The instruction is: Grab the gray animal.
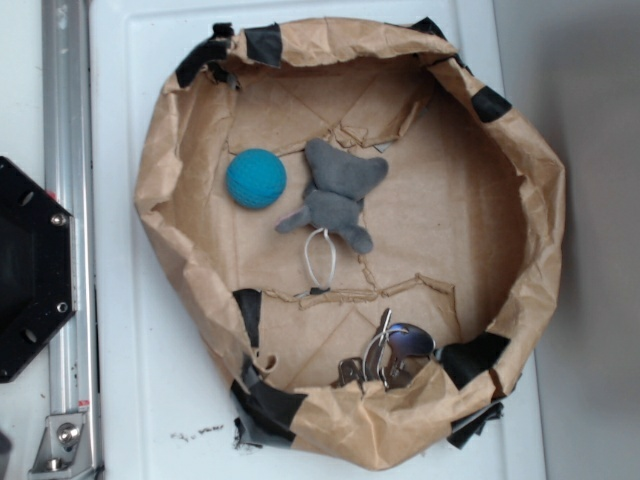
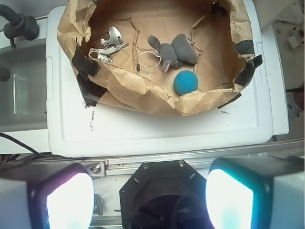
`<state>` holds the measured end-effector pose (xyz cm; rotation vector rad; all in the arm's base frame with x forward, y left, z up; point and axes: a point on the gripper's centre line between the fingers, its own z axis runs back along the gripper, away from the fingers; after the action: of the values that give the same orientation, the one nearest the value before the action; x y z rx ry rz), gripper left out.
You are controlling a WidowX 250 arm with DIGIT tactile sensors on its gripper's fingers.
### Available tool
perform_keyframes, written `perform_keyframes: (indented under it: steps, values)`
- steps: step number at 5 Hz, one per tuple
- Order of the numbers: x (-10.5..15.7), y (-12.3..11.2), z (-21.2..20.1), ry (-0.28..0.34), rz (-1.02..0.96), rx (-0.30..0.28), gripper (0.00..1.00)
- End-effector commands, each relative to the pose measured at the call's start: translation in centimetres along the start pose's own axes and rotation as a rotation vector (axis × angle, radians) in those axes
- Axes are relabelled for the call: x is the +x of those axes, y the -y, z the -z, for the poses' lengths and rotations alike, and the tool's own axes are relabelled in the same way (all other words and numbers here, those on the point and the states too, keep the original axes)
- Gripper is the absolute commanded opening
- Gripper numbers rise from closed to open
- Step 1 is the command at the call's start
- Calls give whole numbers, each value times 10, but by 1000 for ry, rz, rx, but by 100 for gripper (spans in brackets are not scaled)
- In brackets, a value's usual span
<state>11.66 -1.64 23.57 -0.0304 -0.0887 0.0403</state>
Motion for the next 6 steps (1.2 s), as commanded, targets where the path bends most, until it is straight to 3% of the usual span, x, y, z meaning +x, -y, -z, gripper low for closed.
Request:
perform_keyframes:
  steps: [1, 2, 3, 4, 6]
  values:
    - [0, 0, 0, 0, 0, 0, 100]
    - [42, -23, 23, 8, -177, 0, 100]
    - [65, -38, 46, 41, -329, 39, 100]
    - [79, -51, 70, 11, -429, 66, 100]
    - [79, -51, 70, 11, -429, 66, 100]
